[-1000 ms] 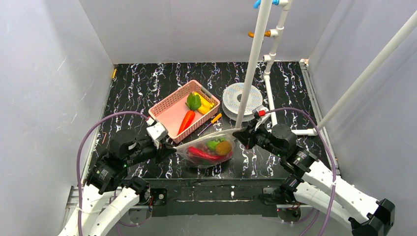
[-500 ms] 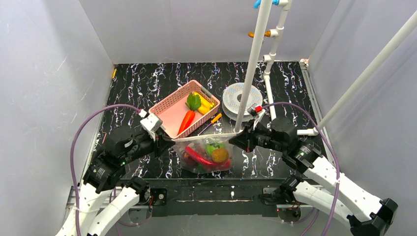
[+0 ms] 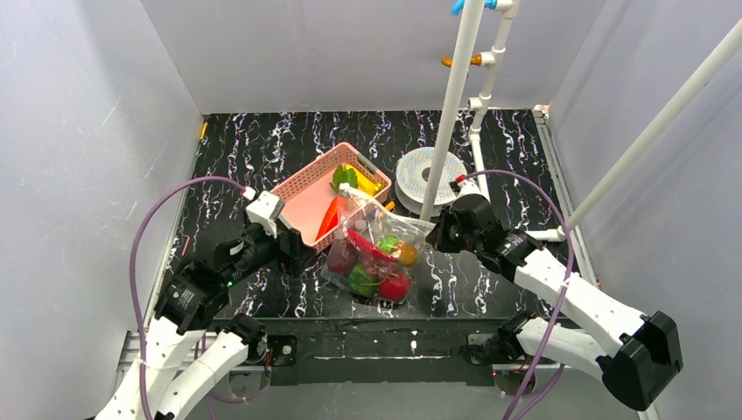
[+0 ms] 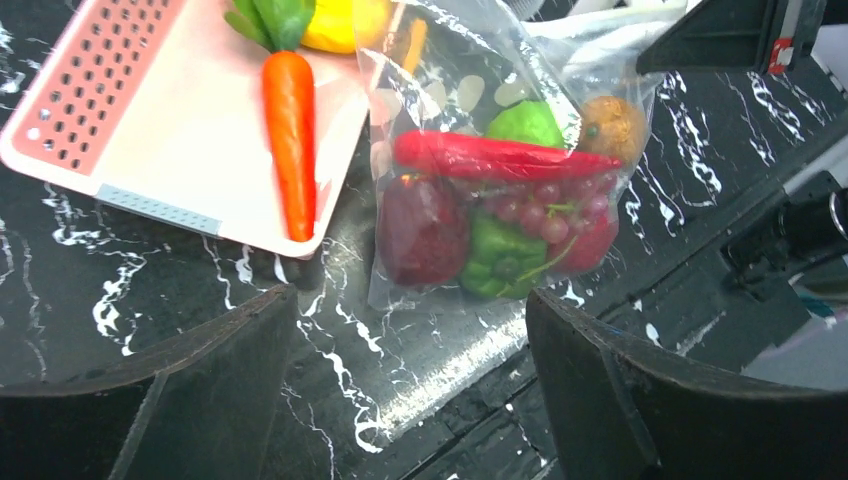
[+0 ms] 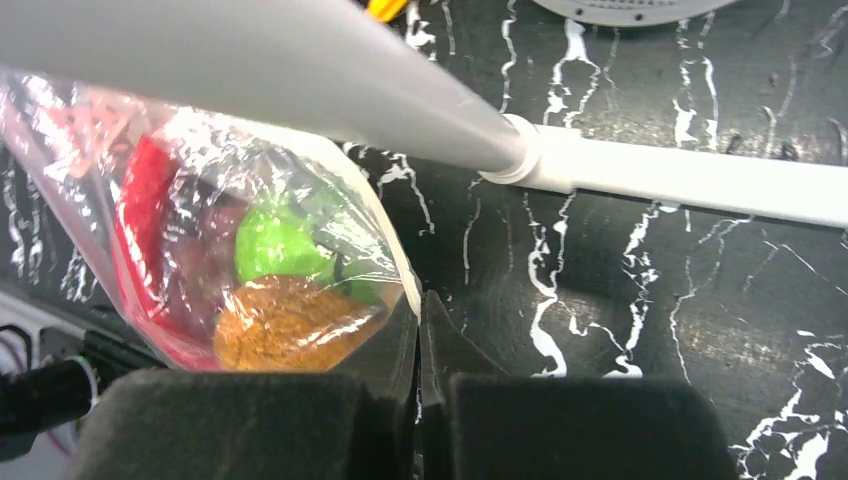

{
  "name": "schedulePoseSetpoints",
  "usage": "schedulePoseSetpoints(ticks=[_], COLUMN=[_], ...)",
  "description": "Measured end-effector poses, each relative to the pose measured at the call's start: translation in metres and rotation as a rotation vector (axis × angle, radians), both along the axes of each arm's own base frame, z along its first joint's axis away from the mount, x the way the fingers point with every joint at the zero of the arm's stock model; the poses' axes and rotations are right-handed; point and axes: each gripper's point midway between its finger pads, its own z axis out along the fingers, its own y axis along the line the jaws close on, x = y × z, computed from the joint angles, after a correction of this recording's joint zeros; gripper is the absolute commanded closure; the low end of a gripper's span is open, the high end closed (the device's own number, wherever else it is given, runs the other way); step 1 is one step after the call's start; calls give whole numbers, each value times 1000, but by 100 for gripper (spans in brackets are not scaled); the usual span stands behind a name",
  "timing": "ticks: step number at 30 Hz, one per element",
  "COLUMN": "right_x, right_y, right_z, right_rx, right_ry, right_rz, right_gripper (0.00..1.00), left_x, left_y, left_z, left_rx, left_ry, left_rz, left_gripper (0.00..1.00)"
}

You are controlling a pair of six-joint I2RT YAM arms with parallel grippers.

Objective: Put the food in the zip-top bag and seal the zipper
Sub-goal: Place the zipper food storage bag at the center of the board.

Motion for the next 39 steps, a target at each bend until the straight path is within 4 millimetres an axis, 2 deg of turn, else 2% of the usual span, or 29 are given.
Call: schedulePoseSetpoints(ticks=[5,10,14,18,19,20,21,22,24,29,31,35,39], right_x=[3,-7,-22,-40,-45,-49,-53,-55,-58,-58,-55,-43,-29], right_y=[-8,-15,-22,-20,-18,-16,-14,-11,-5,-4,-6,-14,-32], right_z=[-16,-28,-42,-61,-66,-69,-72,-73,-72,-62,-48,-8,39], right_rx=[-63,-87,-77,-44,-34,-25,-17,-9,9,7,11,25,6], right_ry=[50,108,158,234,255,275,295,309,320,292,246,80,-110], right_rz=[-49,-68,-83,-63,-49,-35,-20,-5,24,68,73,63,24], right_gripper=[99,99,99,99,99,98,94,86,70,38,27,7,2], left_x=[-1,-1,-1,0,1,1,2,2,3,5,4,-1,-7], left_y=[11,16,17,16,16,15,15,15,16,29,34,44,52], left_z=[10,8,1,-1,-1,-1,-1,-1,-1,7,16,45,81], left_rx=[-9,-3,6,7,6,4,4,4,4,3,-12,-64,-125], left_ry=[-60,-72,-60,-53,-53,-52,-51,-50,-48,-96,-137,-232,-332], left_rz=[48,72,76,77,77,78,78,78,90,157,180,217,244], left_gripper=[16,16,16,16,14,9,3,2,2,2,2,2,2])
